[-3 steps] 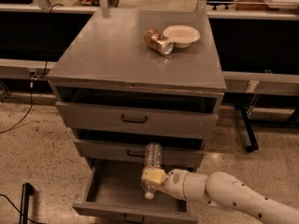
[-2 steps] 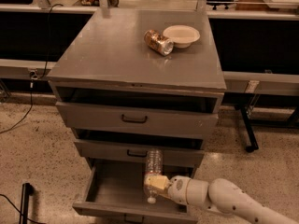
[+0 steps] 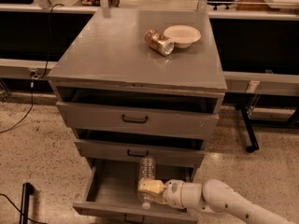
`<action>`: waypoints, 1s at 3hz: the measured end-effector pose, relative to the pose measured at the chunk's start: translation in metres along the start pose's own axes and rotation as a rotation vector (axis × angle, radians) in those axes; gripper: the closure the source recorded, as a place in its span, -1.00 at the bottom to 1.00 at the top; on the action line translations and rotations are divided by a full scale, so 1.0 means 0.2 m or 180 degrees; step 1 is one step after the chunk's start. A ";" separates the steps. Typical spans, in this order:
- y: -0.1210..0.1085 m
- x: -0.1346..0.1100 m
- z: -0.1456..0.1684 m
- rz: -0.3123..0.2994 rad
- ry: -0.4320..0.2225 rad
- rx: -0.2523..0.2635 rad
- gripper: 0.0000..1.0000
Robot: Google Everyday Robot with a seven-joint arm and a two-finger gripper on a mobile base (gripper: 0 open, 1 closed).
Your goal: Place water bottle into bottom drawer
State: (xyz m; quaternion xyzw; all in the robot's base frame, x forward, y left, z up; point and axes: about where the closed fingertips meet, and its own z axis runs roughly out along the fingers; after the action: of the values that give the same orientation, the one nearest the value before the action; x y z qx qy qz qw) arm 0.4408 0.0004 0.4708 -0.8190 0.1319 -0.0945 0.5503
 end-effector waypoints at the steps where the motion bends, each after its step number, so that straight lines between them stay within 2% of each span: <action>1: 0.19 -0.08 0.12 0.0225 -0.0442 -0.0003 1.00; 2: 0.45 -0.18 0.21 0.0454 -0.0753 0.0113 1.00; 3: 0.67 -0.23 0.28 0.0656 -0.0885 0.0147 1.00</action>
Offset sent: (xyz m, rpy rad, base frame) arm -0.0509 0.0166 -0.1626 0.1853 0.2924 0.2310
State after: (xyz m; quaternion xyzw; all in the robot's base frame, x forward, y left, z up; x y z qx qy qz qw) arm 0.3984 0.0155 0.3245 -0.7935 0.1356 0.0736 0.5887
